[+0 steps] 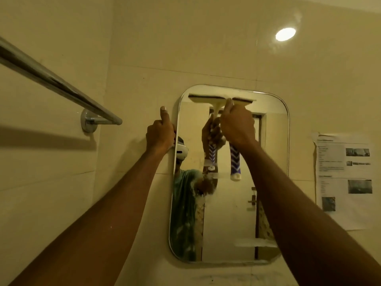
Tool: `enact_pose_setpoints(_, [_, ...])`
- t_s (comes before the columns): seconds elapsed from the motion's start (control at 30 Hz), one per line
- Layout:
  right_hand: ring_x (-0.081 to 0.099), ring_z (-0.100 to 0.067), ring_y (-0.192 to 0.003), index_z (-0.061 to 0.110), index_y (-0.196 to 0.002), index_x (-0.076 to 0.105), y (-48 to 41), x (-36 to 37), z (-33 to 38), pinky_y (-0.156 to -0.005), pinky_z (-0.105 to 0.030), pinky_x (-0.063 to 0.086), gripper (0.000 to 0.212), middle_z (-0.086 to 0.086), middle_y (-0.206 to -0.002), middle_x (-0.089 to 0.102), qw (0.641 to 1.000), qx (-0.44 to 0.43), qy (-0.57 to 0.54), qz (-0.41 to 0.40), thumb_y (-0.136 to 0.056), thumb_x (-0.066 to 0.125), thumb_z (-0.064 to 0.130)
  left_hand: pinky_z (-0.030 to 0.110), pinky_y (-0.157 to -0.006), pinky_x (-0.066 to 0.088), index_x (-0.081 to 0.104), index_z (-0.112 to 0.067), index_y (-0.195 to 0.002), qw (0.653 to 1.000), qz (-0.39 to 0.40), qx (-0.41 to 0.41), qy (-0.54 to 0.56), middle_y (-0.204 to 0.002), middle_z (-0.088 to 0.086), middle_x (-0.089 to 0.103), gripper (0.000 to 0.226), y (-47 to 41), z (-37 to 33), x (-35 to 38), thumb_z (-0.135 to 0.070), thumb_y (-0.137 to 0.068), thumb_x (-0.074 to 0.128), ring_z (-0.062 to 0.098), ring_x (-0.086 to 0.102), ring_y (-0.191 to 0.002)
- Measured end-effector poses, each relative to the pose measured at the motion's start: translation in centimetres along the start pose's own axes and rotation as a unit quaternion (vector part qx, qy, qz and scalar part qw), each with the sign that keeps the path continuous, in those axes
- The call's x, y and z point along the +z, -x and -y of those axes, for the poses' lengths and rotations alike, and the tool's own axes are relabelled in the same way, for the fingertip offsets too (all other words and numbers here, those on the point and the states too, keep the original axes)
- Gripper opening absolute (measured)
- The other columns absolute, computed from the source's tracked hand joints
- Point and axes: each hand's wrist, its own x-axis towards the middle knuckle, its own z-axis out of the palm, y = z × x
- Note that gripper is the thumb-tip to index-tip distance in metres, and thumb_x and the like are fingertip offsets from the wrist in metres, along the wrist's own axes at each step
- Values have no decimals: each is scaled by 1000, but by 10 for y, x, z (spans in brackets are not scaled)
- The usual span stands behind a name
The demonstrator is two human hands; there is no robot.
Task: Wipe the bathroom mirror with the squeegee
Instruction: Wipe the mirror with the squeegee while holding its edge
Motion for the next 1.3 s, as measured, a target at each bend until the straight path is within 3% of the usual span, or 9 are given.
enact_pose_setpoints(0.1, [63,-17,-59,12,-75,59,4,7,4,-60,-35,56,55,-5,-66,62,1000,18,11,15,-105,24,42,39,-72,58,64,-10,-67,999,23,-9,20,-68,11,68,84,-1,0,-3,-63,-94,5,26,67,-65])
enact_pose_setpoints(0.17, [61,-8,-48,16,-78,59,40,13,-7,-47,-26,55,48,-1,-62,63,999,10,-1,37,-105,28,42,33,-62,57,66,-8,-69,998,40,-20,46,-64,10,68,87,-3,0,-6,-66,-92,5,25,68,-62])
enact_pose_setpoints(0.43, [61,-6,-50,26,-81,56,200,30,-56,-42,-14,50,34,4,-63,62,989,69,36,128,-101,38,45,43,-69,59,66,-4,-75,999,33,-5,43,-68,13,69,66,0,1,-7,-47,-98,22,25,67,-61])
enact_pose_setpoints(0.53, [61,-5,-49,29,-72,55,172,22,-45,-42,-17,50,42,4,-60,61,993,50,-3,103,-103,30,44,47,-72,57,66,4,-77,997,24,59,-30,-74,21,68,49,3,5,-7,-30,-97,36,35,67,-70])
enact_pose_setpoints(0.73, [51,9,-37,26,-64,51,80,3,-32,-34,-9,31,48,10,-51,53,999,15,32,21,-105,29,41,45,-69,57,64,-2,-68,987,4,118,-111,-66,15,67,50,7,12,-4,-33,-98,40,29,65,-63])
enact_pose_setpoints(0.83, [55,10,-46,29,-68,49,117,14,-50,-33,-7,35,42,9,-54,55,999,29,-7,38,-104,30,42,36,-60,53,55,-9,-56,984,-11,135,-115,-55,9,59,50,9,19,-1,-32,-98,41,23,61,-55])
enact_pose_setpoints(0.9, [57,7,-51,30,-72,49,160,23,-67,-35,-6,36,39,7,-56,56,997,50,-23,50,-100,29,48,23,-48,36,44,-20,-49,977,-34,156,-139,-47,-3,48,51,12,25,1,-31,-99,42,11,49,-47])
enact_pose_setpoints(1.1, [58,9,-62,36,-72,48,229,26,-76,-40,-6,39,40,10,-59,56,995,85,-11,57,-90,20,59,22,-45,25,40,-21,-49,977,-46,148,-148,-47,-5,43,52,16,27,2,-32,-100,41,7,42,-46])
enact_pose_setpoints(1.3, [47,5,-39,24,-62,48,103,-4,-49,-35,-8,35,48,10,-50,46,1000,7,-11,-9,-105,31,37,22,-44,28,51,-11,-59,974,-36,127,-185,-50,-3,46,51,11,24,3,-36,-101,36,7,43,-48])
